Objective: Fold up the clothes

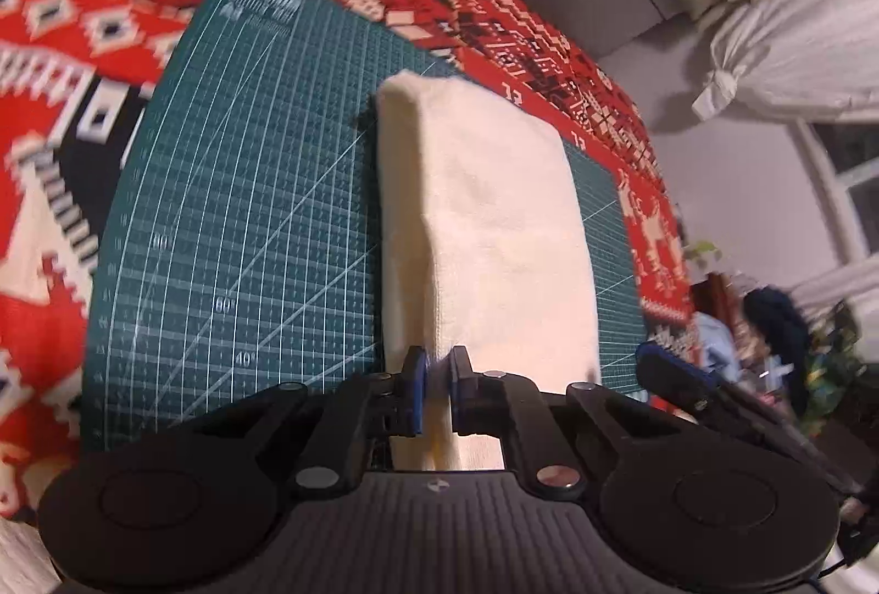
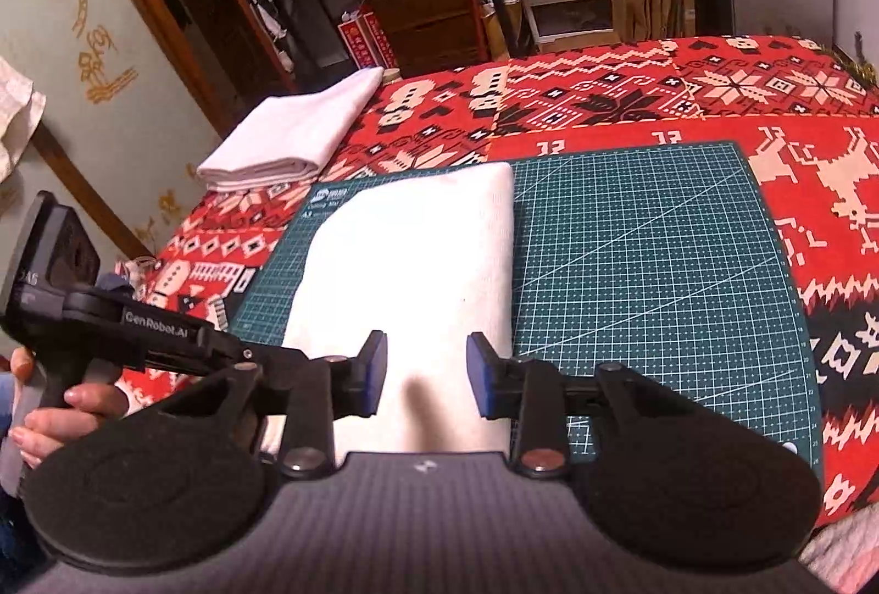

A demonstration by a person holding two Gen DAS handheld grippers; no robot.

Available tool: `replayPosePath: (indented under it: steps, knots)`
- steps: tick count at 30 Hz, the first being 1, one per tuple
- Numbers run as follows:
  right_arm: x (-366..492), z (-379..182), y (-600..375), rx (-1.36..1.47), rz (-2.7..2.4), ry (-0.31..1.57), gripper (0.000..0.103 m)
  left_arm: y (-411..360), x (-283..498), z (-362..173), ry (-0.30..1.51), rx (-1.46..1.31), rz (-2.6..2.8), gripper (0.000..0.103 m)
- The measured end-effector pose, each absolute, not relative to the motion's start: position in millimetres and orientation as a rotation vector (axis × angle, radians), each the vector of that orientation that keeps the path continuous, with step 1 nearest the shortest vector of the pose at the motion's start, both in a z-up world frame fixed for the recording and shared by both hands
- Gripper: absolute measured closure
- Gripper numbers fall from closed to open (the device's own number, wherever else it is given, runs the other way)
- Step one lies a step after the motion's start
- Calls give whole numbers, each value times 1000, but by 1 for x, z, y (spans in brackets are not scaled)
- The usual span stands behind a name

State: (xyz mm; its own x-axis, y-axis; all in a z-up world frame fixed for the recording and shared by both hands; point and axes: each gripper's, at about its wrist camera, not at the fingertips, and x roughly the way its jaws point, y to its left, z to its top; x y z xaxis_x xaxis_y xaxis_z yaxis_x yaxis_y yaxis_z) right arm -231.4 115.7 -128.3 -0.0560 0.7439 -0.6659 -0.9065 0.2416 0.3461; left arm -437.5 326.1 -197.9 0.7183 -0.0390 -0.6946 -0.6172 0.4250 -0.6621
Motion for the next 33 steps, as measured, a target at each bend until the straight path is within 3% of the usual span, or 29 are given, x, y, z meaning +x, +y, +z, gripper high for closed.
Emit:
replayPosePath:
  steps: [5,11,22,28,33]
  knots:
    - [-239,-137,123,-271,1373,895,95,324,-441,-200,697,-1086,398,94]
    - [-261,-167,120,-406,1401,888,96,326,-447,-204,686,-1111,388,94]
    - [-252,-134,150,-347,1375,808,93,317,-449,-196,684,-1051,399,94]
    - [-256,-168,154,-383,1346,817,95,313,-455,-189,690,-1010,425,95]
    - [-264,-160,141,-432,1375,815,93,301,-461,-167,655,-921,428,98]
